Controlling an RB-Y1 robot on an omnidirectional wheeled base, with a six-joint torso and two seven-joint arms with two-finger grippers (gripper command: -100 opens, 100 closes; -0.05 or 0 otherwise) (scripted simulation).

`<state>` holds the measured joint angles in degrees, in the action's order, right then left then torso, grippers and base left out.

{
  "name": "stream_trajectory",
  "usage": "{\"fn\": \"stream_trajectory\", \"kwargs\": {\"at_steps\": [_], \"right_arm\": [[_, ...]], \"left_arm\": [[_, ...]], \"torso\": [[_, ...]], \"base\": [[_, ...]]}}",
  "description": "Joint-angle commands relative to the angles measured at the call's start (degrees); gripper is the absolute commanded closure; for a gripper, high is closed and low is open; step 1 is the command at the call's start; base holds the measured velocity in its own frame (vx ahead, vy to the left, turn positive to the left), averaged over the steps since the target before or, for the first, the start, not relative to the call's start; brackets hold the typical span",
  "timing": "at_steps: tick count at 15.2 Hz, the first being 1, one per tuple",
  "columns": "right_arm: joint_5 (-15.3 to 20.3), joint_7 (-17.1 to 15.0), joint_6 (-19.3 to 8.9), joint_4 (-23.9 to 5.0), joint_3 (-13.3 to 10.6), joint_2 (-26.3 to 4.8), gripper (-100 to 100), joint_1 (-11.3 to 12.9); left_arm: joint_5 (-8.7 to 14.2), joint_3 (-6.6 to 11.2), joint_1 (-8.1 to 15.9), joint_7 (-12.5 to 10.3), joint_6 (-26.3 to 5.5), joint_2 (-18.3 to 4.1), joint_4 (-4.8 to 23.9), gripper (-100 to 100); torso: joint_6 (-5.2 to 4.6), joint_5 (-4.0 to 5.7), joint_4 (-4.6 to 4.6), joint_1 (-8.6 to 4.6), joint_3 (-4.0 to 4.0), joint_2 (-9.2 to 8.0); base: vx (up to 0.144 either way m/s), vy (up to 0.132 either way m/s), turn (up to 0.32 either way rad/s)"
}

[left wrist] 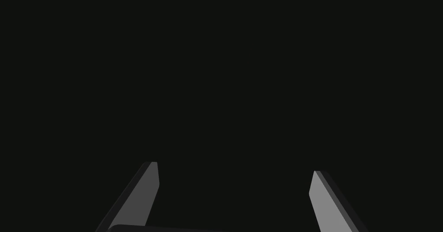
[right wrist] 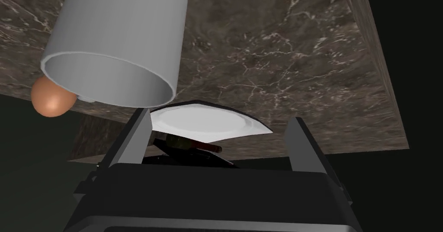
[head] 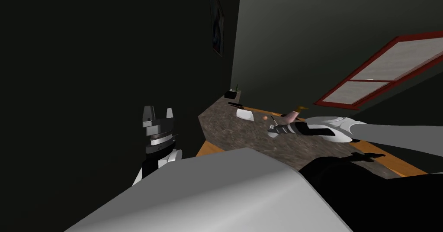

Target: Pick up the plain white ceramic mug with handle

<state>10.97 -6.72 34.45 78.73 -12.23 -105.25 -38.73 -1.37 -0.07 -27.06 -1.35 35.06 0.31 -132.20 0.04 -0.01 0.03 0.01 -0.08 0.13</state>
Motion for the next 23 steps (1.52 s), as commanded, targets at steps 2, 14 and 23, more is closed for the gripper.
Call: {"fn": "stream_trajectory", "kwargs": {"at_steps": [2, 14, 23], "right_arm": [[0.8, -0.6, 1.2, -1.7, -2.4, -4.1, -100, -4.0], [1.8, -1.9, 2.7, -3.0, -7.1, -7.9, -100, -8.8], [3.7, -2.7, 3.7, -3.6, -10.4, -9.8, -100, -12.1]], "left_arm": [[0.0, 0.00, 0.0, 0.0, 0.0, 0.0, 0.0, 0], [0.0, 0.00, 0.0, 0.0, 0.0, 0.0, 0.0, 0], [0.0, 0.00, 0.0, 0.0, 0.0, 0.0, 0.0, 0]], "torso": [[0.00, 0.00, 0.00, 0.00, -0.01, 0.02], [-0.04, 0.01, 0.01, 0.00, -0.03, 0.05], [-0.06, 0.02, -0.04, -0.05, 0.08, -0.14]], "base": [[0.035, 0.001, 0.232], [0.032, -0.002, 0.105], [0.012, -0.008, 0.058]]}}
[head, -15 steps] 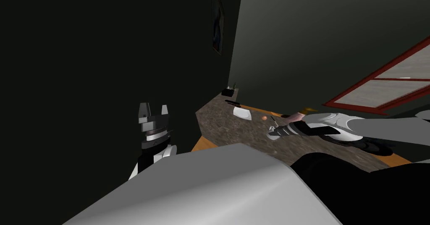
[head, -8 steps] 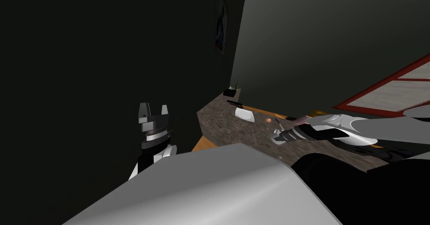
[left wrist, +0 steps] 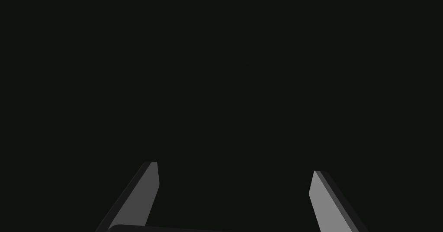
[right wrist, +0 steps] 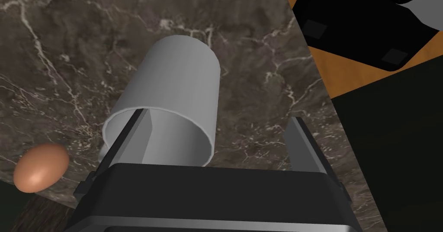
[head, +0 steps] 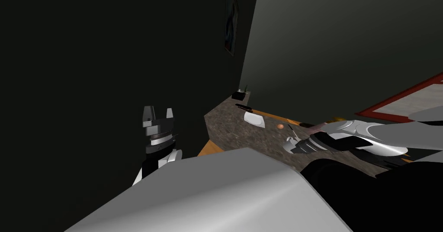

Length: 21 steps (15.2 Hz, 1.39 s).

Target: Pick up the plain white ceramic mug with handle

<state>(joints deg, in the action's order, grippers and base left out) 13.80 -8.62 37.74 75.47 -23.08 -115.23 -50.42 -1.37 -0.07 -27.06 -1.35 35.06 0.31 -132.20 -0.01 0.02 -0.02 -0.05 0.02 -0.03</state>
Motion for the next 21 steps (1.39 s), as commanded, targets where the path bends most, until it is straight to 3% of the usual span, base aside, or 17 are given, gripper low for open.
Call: {"fn": "stream_trajectory", "kwargs": {"at_steps": [1, 3, 6, 8, 11, 12, 16, 17, 21], "right_arm": [[0.0, 0.0, 0.0, 0.0, 0.0, 0.0, -100, 0.0], [1.1, 0.4, -1.1, -0.3, -0.4, 2.7, -100, -0.4], [1.1, 0.4, -1.1, -0.3, -0.4, 2.7, -100, -0.4], [1.9, 1.2, -2.4, -0.6, -0.9, 5.4, -100, -0.6], [0.4, 2.1, -2.6, -0.2, -1.4, 4.6, -100, -0.7], [0.5, 2.1, -2.7, -0.2, -1.4, 4.6, 100, -0.7], [0.5, 2.2, -2.7, -0.2, -1.4, 4.5, 100, -0.7], [1.3, 0.6, -1.4, -0.4, -0.5, 3.3, 100, -0.4], [0.4, -0.2, -0.1, -0.1, 0.1, 0.6, 100, -0.2]], "left_arm": [[0.0, 0.00, 0.0, 0.0, 0.0, 0.0, 0.0, 0], [0.0, 0.00, 0.0, 0.0, 0.0, 0.0, 0.0, 0], [0.0, 0.00, 0.0, 0.0, 0.0, 0.0, 0.0, 0], [0.0, 0.00, 0.0, 0.0, 0.0, 0.0, 0.0, 0], [0.0, 0.00, 0.0, 0.0, 0.0, 0.0, 0.0, 0], [0.0, 0.00, 0.0, 0.0, 0.0, 0.0, 0.0, 0], [0.0, 0.00, 0.0, 0.0, 0.0, 0.0, 0.0, 0], [0.0, 0.00, 0.0, 0.0, 0.0, 0.0, 0.0, 0], [0.0, 0.00, 0.0, 0.0, 0.0, 0.0, 0.0, 0]], "torso": [[0.00, 0.00, 0.00, 0.00, 0.00, 0.00], [-0.02, 0.01, 0.00, 0.02, 0.01, -0.01], [-0.09, 0.12, 0.01, -0.17, 0.02, -0.04], [-0.14, 0.19, 0.04, -0.20, 0.01, -0.05], [-0.26, 0.32, 0.04, -0.36, 0.05, -0.14], [-0.26, 0.32, 0.04, -0.38, 0.06, -0.15], [-0.28, 0.44, 0.01, -0.40, 0.09, -0.18], [-0.28, 0.44, 0.01, -0.43, 0.08, -0.18], [-0.27, 0.36, 0.02, -0.34, 0.02, -0.06]], "base": [[-0.007, -0.008, 0.020], [-0.007, -0.008, 0.063], [-0.002, -0.002, 0.011], [0.002, 0.002, 0.083], [-0.001, -0.002, 0.011], [0.000, 0.000, 0.000], [0.000, 0.000, 0.000], [0.018, 0.004, -0.027], [0.010, 0.013, -0.054]]}}
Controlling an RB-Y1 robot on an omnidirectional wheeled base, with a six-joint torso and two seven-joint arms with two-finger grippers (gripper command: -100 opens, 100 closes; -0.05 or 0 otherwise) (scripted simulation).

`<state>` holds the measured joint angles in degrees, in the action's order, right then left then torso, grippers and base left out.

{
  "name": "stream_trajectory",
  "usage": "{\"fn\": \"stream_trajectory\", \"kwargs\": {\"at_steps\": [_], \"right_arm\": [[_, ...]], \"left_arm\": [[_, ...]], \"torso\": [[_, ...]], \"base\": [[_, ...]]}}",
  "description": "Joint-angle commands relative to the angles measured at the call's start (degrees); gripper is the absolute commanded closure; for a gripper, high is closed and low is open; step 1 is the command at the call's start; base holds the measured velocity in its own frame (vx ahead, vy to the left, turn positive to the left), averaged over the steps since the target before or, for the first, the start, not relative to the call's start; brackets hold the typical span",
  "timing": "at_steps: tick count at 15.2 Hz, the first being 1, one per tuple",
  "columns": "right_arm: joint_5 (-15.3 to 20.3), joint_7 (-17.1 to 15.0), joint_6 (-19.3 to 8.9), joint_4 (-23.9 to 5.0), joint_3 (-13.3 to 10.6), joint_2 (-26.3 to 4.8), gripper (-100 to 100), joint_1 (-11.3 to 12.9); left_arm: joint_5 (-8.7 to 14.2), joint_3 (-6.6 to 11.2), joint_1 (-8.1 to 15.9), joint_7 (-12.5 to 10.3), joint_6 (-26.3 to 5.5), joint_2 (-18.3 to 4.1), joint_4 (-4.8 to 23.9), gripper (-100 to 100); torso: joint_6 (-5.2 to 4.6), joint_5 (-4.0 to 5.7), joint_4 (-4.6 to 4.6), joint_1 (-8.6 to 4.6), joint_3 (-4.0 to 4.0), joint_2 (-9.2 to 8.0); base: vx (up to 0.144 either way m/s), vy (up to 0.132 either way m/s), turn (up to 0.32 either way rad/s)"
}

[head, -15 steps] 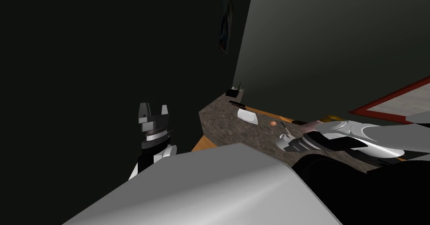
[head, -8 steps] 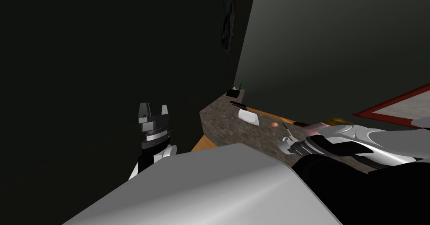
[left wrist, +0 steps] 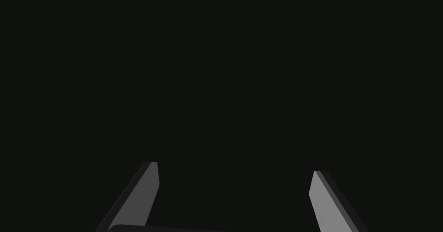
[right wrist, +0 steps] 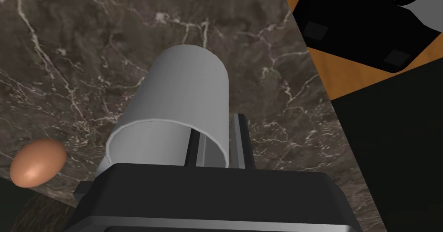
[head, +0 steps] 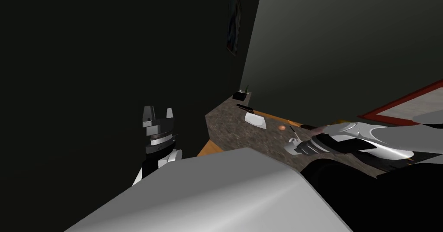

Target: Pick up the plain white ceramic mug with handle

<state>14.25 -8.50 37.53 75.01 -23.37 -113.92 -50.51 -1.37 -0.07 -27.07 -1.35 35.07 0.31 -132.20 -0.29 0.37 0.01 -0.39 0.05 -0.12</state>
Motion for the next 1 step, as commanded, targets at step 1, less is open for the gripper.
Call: {"fn": "stream_trajectory", "kwargs": {"at_steps": [1], "right_arm": [[0.0, 0.0, 0.0, 0.0, 0.0, 0.0, 100, 0.0]], "left_arm": [[0.0, 0.00, 0.0, 0.0, 0.0, 0.0, 0.0, 0]], "torso": [[0.00, 0.00, 0.00, 0.00, 0.00, 0.00]], "base": [[-0.001, -0.001, -0.010]]}}
